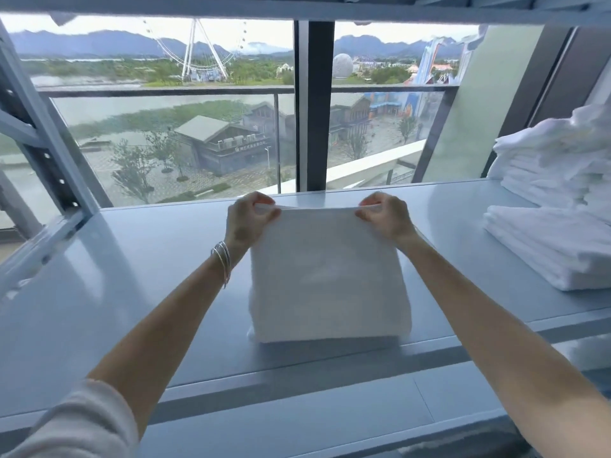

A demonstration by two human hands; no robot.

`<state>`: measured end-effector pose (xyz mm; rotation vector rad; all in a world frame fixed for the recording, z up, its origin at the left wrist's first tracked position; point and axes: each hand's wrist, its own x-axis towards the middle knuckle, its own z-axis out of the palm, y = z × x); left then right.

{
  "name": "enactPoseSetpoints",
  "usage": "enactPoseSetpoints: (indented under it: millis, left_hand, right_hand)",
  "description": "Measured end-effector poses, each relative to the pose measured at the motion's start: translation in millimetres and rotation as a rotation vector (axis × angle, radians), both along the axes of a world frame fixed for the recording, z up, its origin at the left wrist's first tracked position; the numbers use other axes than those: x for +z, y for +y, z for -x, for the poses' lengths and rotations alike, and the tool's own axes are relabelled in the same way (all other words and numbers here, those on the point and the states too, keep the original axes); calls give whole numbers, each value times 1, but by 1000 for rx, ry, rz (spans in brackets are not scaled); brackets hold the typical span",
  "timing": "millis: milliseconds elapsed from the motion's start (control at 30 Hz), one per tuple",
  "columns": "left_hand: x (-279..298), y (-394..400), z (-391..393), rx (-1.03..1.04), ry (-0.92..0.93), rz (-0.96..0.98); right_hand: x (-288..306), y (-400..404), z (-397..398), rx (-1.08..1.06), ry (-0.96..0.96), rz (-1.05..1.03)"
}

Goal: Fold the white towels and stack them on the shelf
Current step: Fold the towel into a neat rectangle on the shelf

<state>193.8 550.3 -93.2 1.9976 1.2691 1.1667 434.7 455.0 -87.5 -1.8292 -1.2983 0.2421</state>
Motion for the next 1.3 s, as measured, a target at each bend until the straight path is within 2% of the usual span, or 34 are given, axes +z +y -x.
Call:
enactPoseSetpoints:
  millis: [67,100,167,200,300,367,433,500,633,667,767,833,900,967,1067,1167,1233,1300]
  left_hand:
    - [-25,21,-15,-6,117,184]
    - [-40,28,-19,-38,206,310]
    - [-65,32,-20,-82,333,450]
    - [-73,33,-17,-84,341,464]
    - [-77,38,-10,-126,314,458]
    - [-67,40,-9,-141,175,415]
    - [-55,44,-14,-88,31,304]
    - [-51,49,-24,-26,41,233]
    - [-68,51,-28,-18,208,489]
    - [-70,47,-24,-29,228,500]
    - [-71,21,-3,-147,290,447]
    - [-75,-5,12,-246,378,425]
    - [-81,-27,20,-315,452,394]
    - [-88,-37,19,-286,440,328]
    - [-95,-41,11,-146,473,261]
    - [-93,-47,3,-78,729,192]
    - [-85,-51,-4,24,961,34]
    - [-80,-50,-15,45,1078,-131]
  right_hand:
    - [-26,23,2,-82,75,98]
    - [-40,28,2,-89,140,218]
    - [-62,26,-2,-58,111,451]
    - [-69,23,-7,-51,84,514]
    - [-73,20,-22,-46,149,530]
    - [-69,25,-27,-52,177,428]
    - [-63,33,-26,-127,192,225]
    - [-62,41,-24,-204,147,147]
    - [-76,40,-21,-143,41,518]
    - [-75,33,-18,-141,-16,566]
    - [-72,1,-1,-115,-299,579]
    - [-74,-25,22,-21,-464,464]
    - [-78,-43,45,119,-519,402]
    - [-84,-51,59,202,-577,485]
    - [-99,-56,60,161,-571,628]
    - [-106,-61,59,109,-609,724]
    - [-97,-54,60,124,-655,757]
    - [-88,-36,59,149,-707,665]
